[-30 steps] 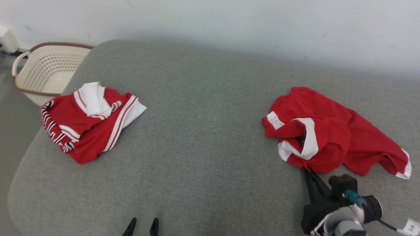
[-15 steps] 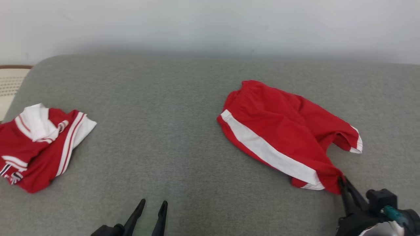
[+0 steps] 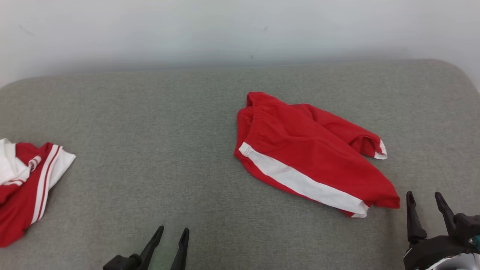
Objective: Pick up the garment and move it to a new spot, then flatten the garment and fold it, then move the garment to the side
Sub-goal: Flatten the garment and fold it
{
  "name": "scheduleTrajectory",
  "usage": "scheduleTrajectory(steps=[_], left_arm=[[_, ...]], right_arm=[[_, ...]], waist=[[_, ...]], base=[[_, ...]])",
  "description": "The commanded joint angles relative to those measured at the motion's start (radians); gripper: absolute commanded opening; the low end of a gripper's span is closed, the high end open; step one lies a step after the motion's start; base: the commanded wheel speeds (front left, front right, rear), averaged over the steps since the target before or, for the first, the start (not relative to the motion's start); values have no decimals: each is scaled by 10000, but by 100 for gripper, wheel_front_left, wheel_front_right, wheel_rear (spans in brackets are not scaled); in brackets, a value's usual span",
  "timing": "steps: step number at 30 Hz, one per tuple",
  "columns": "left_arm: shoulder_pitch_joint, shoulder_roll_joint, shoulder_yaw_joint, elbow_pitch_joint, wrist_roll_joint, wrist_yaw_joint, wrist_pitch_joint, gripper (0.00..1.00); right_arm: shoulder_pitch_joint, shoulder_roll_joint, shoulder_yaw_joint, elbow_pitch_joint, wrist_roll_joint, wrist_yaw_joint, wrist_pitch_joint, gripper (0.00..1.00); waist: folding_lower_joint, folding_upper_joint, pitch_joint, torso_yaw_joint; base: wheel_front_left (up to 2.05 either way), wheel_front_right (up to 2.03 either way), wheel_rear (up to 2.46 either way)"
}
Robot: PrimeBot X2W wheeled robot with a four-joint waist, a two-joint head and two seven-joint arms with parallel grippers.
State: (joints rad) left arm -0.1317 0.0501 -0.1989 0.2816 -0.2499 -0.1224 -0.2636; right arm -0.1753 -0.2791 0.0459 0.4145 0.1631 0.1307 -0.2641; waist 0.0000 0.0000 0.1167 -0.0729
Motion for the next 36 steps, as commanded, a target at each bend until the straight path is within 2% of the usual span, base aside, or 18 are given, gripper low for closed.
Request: scheduleTrajectory(steps=[1, 8, 12, 13, 25, 32, 36], left_arm=[[-190, 5, 25, 3, 123, -3, -16, 100], [-1006, 7, -384, -114, 354, -43, -16, 100], [-1661, 10, -627, 107, 418, -24, -16, 100], [-2365, 11, -897, 553, 589, 59, -16, 100], [-4578, 10, -1134, 2182, 571, 550, -16, 100], [-5313, 10, -1233, 3091, 712, 646, -16, 100], [-5531, 17, -1059, 3580, 656, 893, -16, 100]], right_arm=[[110, 118, -119, -87, -57, 1, -4, 100], [263, 735, -308, -746, -119, 2, -5, 100], [370, 1093, -30, -1250, -214, 2, -5, 100], [459, 1394, 292, -1665, -142, 2, -4, 100], [40, 1741, 1367, -2606, 165, 2, -5, 100], [-115, 1845, 1431, -2573, 241, 2, -5, 100], [-175, 1902, 1398, -2535, 216, 2, -4, 100]], waist=[[0, 0, -36, -268], [0, 0, 77, -929], [0, 0, 203, -1229], [0, 0, 403, -1467], [0, 0, 1326, -2260], [0, 0, 1580, -2599], [0, 0, 1666, -2726]], base=[[0, 0, 0], [0, 0, 0], [0, 0, 0], [0, 0, 0], [0, 0, 0], [0, 0, 0], [0, 0, 0]])
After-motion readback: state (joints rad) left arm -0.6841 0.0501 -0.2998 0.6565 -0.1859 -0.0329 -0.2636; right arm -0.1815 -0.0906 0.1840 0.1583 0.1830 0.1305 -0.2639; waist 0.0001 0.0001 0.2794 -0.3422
